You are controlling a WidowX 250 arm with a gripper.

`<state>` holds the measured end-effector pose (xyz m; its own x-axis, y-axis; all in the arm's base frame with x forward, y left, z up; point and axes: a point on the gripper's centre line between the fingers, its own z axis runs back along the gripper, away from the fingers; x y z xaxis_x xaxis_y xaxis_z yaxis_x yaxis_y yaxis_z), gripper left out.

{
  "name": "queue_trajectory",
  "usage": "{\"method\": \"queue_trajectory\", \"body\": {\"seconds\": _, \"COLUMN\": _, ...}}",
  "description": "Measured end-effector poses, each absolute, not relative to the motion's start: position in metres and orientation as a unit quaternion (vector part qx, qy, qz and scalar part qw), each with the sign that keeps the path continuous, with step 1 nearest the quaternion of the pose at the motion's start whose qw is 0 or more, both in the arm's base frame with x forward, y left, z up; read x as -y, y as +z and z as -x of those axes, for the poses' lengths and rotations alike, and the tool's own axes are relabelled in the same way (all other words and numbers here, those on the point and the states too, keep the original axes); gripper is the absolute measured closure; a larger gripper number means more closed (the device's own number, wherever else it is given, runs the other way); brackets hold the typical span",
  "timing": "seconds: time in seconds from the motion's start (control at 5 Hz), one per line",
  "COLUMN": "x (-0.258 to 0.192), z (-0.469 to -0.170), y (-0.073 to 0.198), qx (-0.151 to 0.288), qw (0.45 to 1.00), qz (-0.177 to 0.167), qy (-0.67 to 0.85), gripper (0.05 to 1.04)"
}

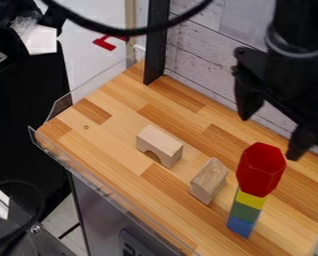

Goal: Put the red hexagon on the top of the arch

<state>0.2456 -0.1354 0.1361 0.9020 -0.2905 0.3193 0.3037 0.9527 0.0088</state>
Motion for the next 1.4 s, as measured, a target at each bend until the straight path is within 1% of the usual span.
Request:
{"method": "queue_trajectory", "body": {"seconds": 0.2, "x": 0.140, "z": -0.244, "y": 0.120, "qx": 0.129, "qw": 0.980, "qz": 0.025, "qy": -0.150, "gripper": 0.083}}
{"method": "queue_trajectory", "body": {"seconds": 0.6, "x": 0.144, "z": -0.253, "y": 0.109, "qx": 0.097, "qw": 0.984, "qz": 0.021, "qy": -0.146, "gripper": 0.082}}
{"method": "queue_trajectory", "body": {"seconds": 1.4, "x": 0.134, "z": -0.254, "y": 0.106, "qx": 0.060, "qw": 0.990, "qz": 0.018, "qy": -0.128, "gripper": 0.083}}
